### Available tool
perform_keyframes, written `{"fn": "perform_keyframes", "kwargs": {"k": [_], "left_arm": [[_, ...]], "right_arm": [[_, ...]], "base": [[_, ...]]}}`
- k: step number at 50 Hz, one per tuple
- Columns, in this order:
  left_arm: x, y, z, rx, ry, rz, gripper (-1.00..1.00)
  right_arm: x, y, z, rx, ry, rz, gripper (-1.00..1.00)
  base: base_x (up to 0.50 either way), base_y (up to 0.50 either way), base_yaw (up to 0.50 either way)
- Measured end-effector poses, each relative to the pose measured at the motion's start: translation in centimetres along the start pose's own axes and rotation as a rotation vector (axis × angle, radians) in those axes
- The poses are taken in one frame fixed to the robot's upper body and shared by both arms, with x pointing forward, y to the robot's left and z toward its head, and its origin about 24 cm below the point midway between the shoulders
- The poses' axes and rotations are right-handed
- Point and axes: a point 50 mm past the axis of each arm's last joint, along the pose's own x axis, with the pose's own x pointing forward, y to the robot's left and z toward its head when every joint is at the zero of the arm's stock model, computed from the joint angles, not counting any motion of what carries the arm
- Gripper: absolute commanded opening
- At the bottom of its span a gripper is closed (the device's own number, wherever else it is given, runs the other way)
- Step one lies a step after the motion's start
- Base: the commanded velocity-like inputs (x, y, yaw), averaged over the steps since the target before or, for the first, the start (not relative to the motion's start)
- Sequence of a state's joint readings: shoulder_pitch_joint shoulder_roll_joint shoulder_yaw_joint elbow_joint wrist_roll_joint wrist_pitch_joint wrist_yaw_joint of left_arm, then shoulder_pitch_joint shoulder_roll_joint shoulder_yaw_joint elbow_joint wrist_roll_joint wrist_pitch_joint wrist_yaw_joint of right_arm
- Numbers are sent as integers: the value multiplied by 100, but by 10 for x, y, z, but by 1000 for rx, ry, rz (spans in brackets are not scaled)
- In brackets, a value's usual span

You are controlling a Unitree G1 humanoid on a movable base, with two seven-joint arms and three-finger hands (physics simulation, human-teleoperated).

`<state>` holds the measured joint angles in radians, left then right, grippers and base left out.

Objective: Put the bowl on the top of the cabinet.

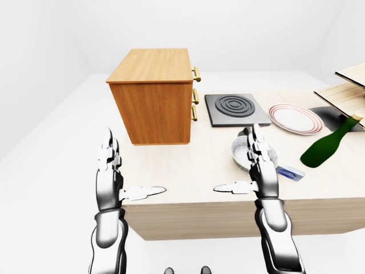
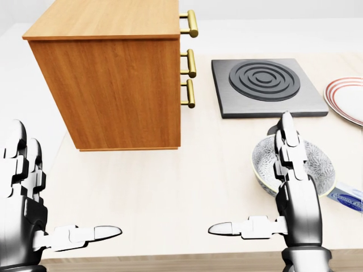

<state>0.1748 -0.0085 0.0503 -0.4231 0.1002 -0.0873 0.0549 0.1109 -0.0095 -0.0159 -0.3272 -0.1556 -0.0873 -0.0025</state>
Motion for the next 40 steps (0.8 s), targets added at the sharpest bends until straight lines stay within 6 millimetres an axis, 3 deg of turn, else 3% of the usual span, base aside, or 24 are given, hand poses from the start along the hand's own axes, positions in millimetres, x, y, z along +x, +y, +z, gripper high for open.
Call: {"fn": "perform_keyframes", "kwargs": {"k": [15,40], "left_arm": [[0,0,-1,-1,3,-3,100],[0,-1,-2,-1,7,-7,100]], "right_arm": [[0,1,-1,1,3,3,100],[0,1,-3,15,14,9,100]], "base": [[0,50,0],[6,0,0]]}}
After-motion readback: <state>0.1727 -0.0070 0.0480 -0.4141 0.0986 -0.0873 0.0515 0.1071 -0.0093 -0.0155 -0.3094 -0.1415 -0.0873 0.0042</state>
